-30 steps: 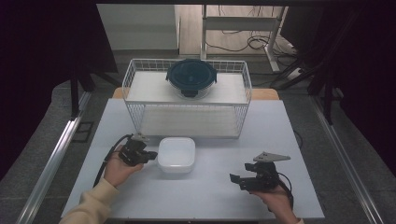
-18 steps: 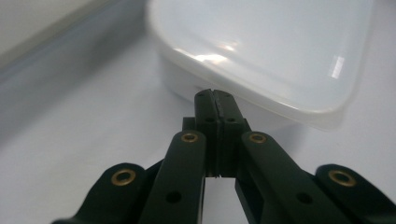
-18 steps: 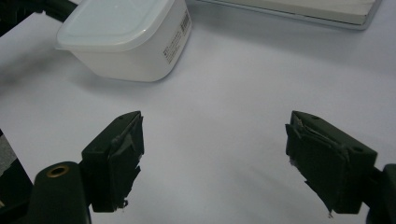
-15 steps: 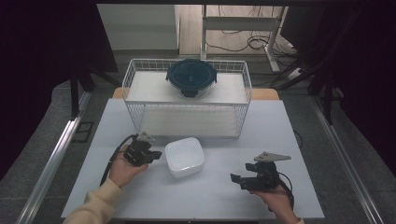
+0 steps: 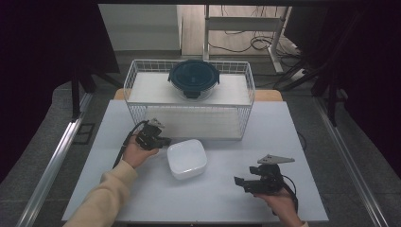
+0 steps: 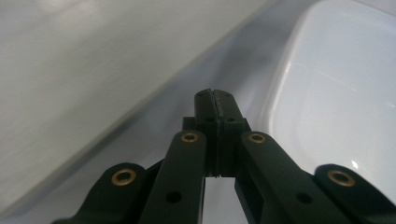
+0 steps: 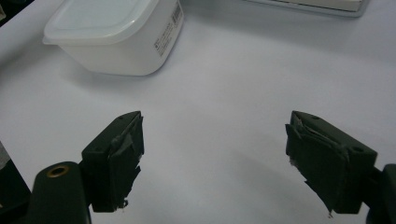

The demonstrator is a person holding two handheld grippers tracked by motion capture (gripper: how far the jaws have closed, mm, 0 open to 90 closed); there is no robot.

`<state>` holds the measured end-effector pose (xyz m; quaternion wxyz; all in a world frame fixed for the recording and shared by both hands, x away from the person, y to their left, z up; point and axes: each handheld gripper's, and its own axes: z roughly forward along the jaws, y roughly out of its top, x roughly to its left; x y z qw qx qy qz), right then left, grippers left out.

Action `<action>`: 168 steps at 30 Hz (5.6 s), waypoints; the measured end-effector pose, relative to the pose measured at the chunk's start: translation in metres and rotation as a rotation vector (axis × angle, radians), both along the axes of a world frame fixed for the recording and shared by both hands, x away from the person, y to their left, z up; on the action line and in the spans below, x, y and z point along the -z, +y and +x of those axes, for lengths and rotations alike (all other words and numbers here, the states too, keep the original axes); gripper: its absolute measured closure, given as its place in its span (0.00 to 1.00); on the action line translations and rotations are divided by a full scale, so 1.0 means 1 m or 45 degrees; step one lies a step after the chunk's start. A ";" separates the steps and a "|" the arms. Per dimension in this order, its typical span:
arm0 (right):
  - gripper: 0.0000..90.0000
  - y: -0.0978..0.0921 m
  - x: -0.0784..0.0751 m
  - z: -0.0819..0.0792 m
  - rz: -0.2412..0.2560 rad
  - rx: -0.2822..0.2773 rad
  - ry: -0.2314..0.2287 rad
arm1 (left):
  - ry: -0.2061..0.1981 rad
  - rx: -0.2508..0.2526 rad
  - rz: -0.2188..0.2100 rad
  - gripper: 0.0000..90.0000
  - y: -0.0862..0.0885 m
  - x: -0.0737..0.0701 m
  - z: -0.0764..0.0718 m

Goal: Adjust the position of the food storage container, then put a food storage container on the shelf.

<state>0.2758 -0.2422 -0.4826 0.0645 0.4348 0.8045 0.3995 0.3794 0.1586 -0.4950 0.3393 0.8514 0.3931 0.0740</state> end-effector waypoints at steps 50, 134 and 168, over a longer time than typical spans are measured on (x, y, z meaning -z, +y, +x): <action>0.21 0.000 -0.004 -0.002 0.045 -0.013 0.003 | 0.056 0.049 -0.236 0.98 -0.019 -0.011 -0.112; 0.50 0.044 0.002 0.022 0.251 -0.072 0.271 | 0.417 -0.164 -0.649 0.51 -0.036 0.012 -0.096; 0.88 0.035 0.002 0.008 0.462 0.058 0.298 | 0.377 -0.163 -0.769 0.89 -0.030 0.007 -0.109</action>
